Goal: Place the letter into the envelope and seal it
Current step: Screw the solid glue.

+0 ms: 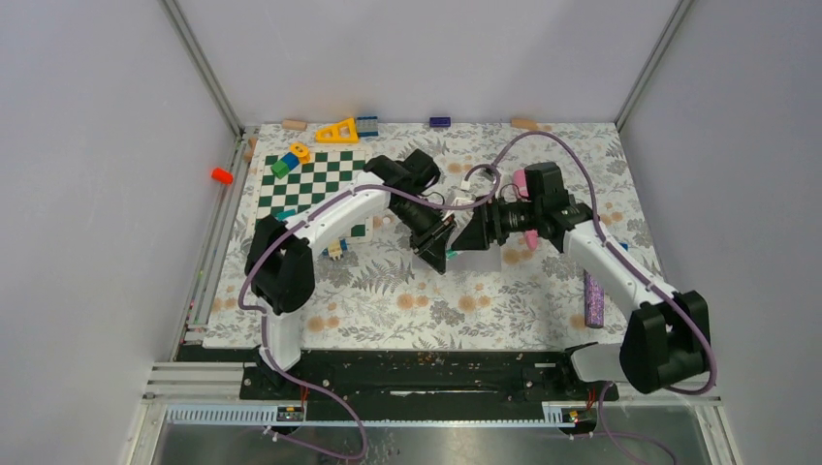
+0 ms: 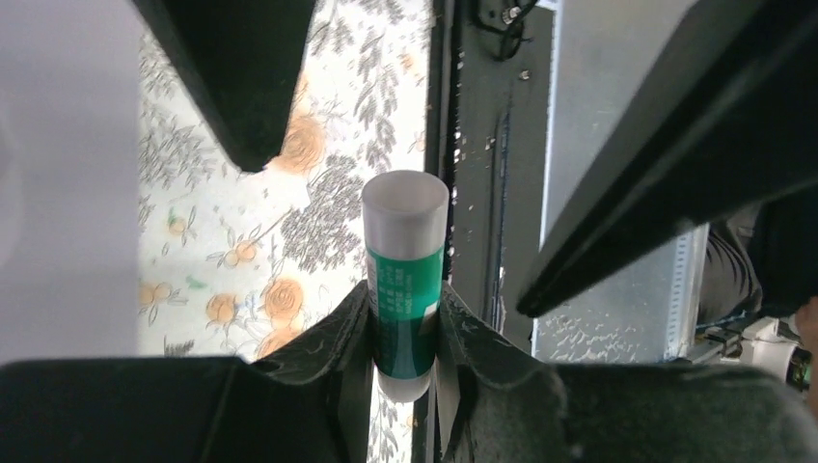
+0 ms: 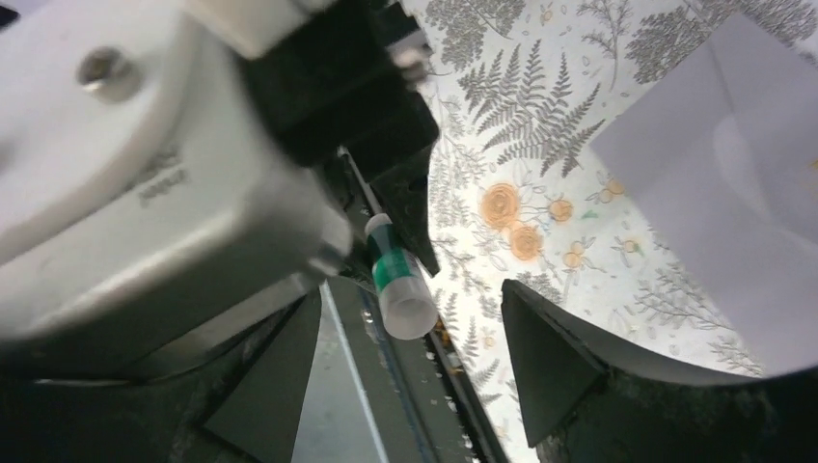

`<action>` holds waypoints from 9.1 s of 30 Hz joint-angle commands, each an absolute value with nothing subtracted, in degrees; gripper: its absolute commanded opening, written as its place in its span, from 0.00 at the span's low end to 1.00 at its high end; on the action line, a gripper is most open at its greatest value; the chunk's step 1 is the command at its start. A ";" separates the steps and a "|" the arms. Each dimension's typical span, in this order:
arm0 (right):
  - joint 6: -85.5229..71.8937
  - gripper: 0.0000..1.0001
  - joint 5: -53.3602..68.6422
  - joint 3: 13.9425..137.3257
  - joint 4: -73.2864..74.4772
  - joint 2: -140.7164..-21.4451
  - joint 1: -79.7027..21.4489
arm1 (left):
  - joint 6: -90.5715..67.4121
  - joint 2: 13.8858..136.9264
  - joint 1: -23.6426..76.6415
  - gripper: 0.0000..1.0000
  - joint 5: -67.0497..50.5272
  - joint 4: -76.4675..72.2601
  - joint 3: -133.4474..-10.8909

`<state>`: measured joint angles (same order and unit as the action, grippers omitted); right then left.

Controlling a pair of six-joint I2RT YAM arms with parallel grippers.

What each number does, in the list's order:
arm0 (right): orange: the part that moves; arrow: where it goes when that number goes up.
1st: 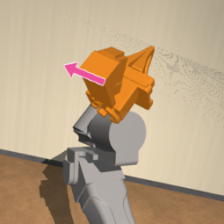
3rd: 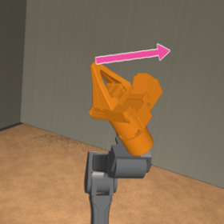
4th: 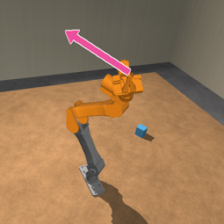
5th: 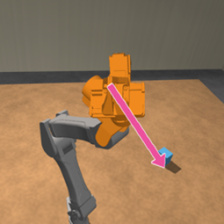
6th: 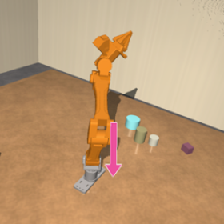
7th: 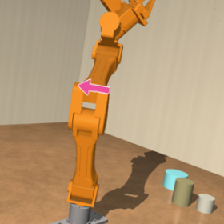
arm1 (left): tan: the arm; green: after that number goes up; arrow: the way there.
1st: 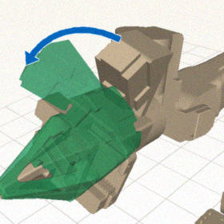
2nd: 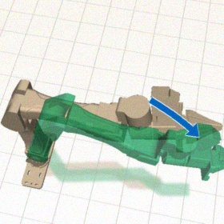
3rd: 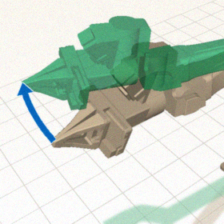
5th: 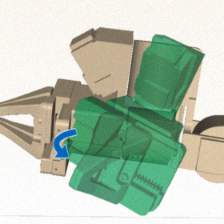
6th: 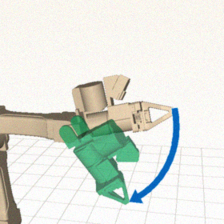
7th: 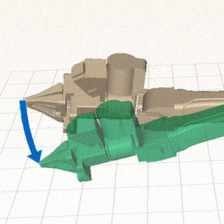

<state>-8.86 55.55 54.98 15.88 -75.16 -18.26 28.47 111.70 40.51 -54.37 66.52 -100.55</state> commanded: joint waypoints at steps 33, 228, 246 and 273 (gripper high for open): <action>-26.36 0.09 57.93 58.46 15.06 -83.47 -18.65 | 21.84 103.70 42.71 0.29 -41.50 53.73 -95.39; -29.34 0.17 69.96 56.82 7.82 -72.24 -9.16 | 9.84 87.19 39.14 0.00 -49.01 28.06 -83.80; 9.46 0.72 64.23 48.86 8.29 -55.29 -10.11 | 4.10 91.14 39.35 0.00 -63.65 25.75 -84.81; -36.44 0.46 73.11 53.28 9.93 -71.25 -6.46 | 10.81 88.65 40.68 0.00 -48.12 29.53 -84.84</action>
